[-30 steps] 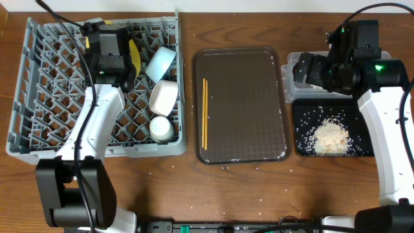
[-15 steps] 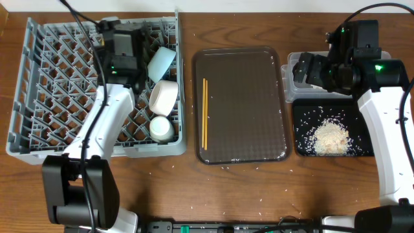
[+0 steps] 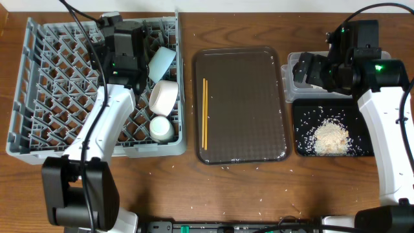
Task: Sort waste into correct bins and load items into the dishwasher
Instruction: 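Release the plate and move the left gripper to the wooden chopsticks, then grasp one wooden chopstick with the left gripper and lift, then insert the chopstick upright into the rack, then return the left gripper to the tray and grasp the second chopstick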
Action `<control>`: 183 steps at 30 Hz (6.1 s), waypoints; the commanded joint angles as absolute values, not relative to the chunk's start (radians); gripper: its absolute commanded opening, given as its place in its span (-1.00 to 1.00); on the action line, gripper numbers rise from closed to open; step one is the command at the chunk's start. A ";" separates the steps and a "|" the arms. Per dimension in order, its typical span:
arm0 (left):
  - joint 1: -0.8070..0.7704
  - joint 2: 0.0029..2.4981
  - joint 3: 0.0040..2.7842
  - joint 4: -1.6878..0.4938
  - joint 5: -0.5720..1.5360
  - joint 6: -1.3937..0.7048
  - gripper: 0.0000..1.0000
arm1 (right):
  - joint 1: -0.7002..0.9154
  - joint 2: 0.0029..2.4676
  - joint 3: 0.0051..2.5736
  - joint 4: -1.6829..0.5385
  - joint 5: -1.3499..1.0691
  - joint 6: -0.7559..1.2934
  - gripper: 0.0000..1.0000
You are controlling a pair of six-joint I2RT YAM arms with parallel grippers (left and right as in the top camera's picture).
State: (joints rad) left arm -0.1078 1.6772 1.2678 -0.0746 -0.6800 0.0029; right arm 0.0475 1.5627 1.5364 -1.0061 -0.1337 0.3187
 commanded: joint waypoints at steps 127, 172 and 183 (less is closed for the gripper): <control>-0.723 2.248 1.673 -0.731 -0.016 -0.492 -0.85 | 0.053 1.569 1.534 -1.007 -0.128 0.313 0.99; -0.102 1.826 1.623 -1.088 -0.135 -0.150 0.02 | 0.053 1.569 1.534 -1.007 -0.128 0.313 0.99; -0.319 1.744 1.652 -1.049 0.042 -0.281 0.01 | 0.053 1.569 1.534 -1.007 -0.128 0.313 0.99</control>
State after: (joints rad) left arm -0.2173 1.7447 1.6363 -1.0622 0.0021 -0.2028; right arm 0.0475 1.5627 1.5360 -1.0061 -0.1337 0.3187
